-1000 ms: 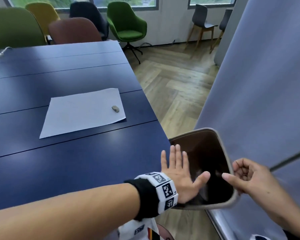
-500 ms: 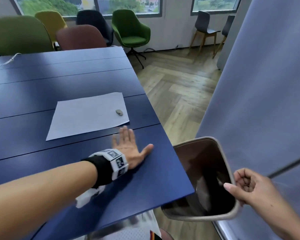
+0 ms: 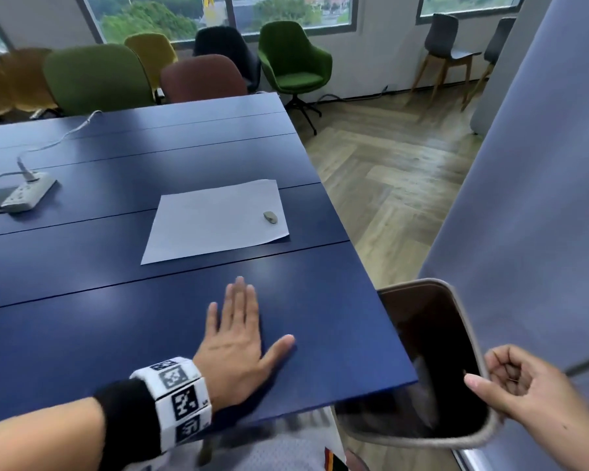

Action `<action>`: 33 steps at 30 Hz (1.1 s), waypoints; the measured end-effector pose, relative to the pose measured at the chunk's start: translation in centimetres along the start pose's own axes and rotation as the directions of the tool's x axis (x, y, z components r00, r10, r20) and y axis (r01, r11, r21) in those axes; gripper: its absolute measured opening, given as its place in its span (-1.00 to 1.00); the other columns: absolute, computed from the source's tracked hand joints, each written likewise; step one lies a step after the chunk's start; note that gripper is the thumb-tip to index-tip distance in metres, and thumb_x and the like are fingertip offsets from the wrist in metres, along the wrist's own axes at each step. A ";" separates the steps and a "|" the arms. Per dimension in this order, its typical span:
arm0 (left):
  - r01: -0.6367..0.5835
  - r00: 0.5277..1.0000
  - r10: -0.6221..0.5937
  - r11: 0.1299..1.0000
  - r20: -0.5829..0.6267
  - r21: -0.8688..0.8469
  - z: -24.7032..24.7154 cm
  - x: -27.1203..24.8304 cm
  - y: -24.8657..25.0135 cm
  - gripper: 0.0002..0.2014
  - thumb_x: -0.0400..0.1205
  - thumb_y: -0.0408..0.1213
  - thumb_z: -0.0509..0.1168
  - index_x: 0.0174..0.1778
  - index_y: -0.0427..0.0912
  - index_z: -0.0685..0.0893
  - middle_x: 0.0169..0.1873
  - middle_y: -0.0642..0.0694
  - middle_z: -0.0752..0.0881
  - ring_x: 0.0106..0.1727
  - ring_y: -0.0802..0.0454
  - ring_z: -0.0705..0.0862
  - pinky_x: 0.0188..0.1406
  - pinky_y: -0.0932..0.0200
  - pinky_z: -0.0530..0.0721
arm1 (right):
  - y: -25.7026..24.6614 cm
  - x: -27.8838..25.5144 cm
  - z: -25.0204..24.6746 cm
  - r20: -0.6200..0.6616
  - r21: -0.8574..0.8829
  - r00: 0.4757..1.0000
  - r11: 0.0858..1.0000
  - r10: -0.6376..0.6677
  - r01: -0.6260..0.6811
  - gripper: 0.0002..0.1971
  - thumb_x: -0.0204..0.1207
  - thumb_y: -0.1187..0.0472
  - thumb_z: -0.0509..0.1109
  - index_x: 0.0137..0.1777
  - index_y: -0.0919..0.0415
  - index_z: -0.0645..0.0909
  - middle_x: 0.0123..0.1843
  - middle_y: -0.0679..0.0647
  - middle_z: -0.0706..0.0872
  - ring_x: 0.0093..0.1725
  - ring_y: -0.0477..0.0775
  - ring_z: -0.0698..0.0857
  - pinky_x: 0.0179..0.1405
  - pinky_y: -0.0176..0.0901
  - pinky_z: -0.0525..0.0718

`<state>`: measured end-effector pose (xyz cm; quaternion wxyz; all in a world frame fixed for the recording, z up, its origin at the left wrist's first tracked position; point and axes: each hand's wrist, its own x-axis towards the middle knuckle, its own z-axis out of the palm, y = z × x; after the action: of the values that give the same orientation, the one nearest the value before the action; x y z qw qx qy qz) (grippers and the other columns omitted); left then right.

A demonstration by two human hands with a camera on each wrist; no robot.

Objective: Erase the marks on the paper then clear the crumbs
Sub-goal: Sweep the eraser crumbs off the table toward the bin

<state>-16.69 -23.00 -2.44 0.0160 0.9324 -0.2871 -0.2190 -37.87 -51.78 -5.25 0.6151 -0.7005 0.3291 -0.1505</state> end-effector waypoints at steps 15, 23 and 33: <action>-0.307 0.906 0.405 0.825 0.119 -0.475 0.2 3.5 18.7 -0.04 0.59 0.43 -0.36 0.72 -0.23 -0.30 0.70 -0.13 -0.38 0.69 0.02 -0.43 0.60 0.04 -0.46 | 0.1 0.1 -0.2 -0.028 0.051 0.998 0.997 0.052 -0.051 -0.77 0.39 0.54 0.51 -0.25 0.33 0.50 -0.55 -0.04 0.48 -0.61 -0.23 0.42 -0.68 -0.46 0.40; 0.088 0.988 -0.076 0.992 0.132 -0.089 0.9 -0.6 5.1 0.04 0.45 0.53 -0.51 0.58 -0.23 -0.61 0.50 -0.12 -0.73 0.51 -0.04 -0.73 0.54 -0.25 -0.56 | 1.8 0.2 -1.0 -0.008 -0.073 0.991 0.988 0.133 -0.133 -0.80 0.47 0.54 0.44 -0.22 0.36 0.46 -0.46 0.10 0.47 -0.62 -0.15 0.43 -0.66 -0.37 0.50; -0.389 0.879 0.429 0.898 0.209 -0.206 2.1 4.3 18.6 0.14 0.31 0.50 -0.57 0.73 -0.21 -0.27 0.71 -0.11 -0.38 0.61 0.09 -0.56 0.50 -0.16 -0.66 | 3.4 1.5 -1.7 0.016 -0.250 0.990 0.959 0.141 -0.133 -0.80 0.41 0.40 0.55 -0.22 0.30 0.53 -0.38 0.07 0.58 -0.38 0.01 0.53 -0.26 -0.02 0.55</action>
<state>-24.27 -40.64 -3.17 0.0998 0.8111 -0.4594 -0.3480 -38.77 -54.17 -8.43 0.5368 -0.7500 0.3827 -0.0533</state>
